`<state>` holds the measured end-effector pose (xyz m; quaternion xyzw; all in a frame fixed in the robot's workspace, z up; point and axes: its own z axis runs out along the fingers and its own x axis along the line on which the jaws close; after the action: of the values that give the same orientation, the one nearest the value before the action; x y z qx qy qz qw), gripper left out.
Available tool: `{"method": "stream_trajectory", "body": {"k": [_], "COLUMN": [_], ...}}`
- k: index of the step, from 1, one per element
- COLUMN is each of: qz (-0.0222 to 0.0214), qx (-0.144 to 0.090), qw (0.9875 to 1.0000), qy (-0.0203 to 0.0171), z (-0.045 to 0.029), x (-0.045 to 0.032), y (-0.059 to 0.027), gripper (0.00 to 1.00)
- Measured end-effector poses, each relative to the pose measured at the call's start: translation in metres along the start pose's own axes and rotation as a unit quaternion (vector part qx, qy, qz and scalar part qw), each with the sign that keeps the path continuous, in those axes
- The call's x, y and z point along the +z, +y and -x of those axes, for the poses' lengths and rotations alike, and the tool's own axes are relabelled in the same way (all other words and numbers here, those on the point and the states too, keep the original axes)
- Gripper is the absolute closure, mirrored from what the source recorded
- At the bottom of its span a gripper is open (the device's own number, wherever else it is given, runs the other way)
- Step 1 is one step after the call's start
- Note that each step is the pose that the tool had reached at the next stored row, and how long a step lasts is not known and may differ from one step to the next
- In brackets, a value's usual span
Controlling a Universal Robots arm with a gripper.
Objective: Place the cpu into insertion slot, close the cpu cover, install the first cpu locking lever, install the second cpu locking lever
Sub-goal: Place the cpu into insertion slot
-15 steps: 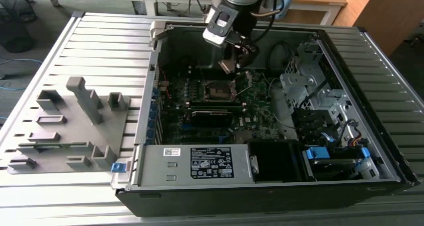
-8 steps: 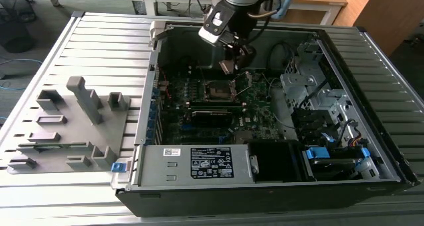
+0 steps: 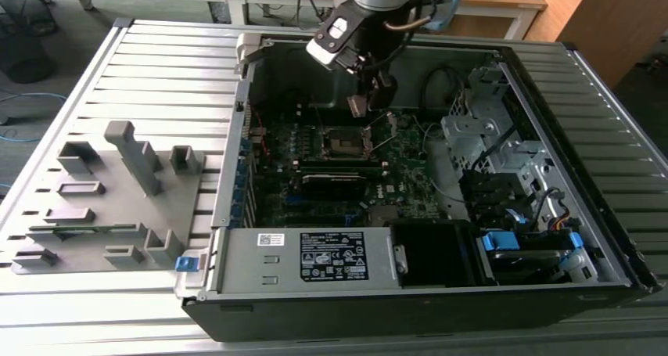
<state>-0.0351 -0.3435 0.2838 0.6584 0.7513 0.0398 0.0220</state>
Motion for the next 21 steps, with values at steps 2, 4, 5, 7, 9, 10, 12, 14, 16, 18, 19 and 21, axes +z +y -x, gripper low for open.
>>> {"method": "stream_trajectory", "body": {"k": [2,4,5,7,9,10,12,14,16,18,19,21], "qz": [0.0004,0.0007,0.0009,0.0013,0.0014,0.0014,0.0014,0.0008,-0.006,-0.0104,-0.0104,-0.0104], "qx": [0.018,0.036,0.045,0.063,0.074,0.074,0.075,0.075,0.075,0.075,0.075,0.075], "qw": [0.9998,0.9994,0.999,0.998,0.9972,0.9972,0.9972,0.9972,0.9972,0.9971,0.9971,0.9971], "qy": [-0.0016,-0.0032,-0.0039,-0.0056,-0.0067,-0.0067,-0.0067,-0.0067,-0.0063,-0.0061,-0.0061,-0.0061], "z": [0.0,0.0,0.0,0.0,0.0001,0.0001,0.0,0.0,0.0,0.0,0.0,0.0001], "x": [0.0004,0.0008,0.001,0.0013,0.0013,0.0013,0.0014,0.0014,0.0016,0.0016,0.0016,0.0016], "y": [0.0,-0.0001,-0.0001,-0.0001,-0.0001,-0.0001,-0.0001,-0.0001,-0.0001,-0.0001,-0.0002,-0.0001], "gripper": [0.46,0.46,0.46,0.46,0.46,0.46,0.46,0.46,0.46,0.46,0.46,0.46]}}
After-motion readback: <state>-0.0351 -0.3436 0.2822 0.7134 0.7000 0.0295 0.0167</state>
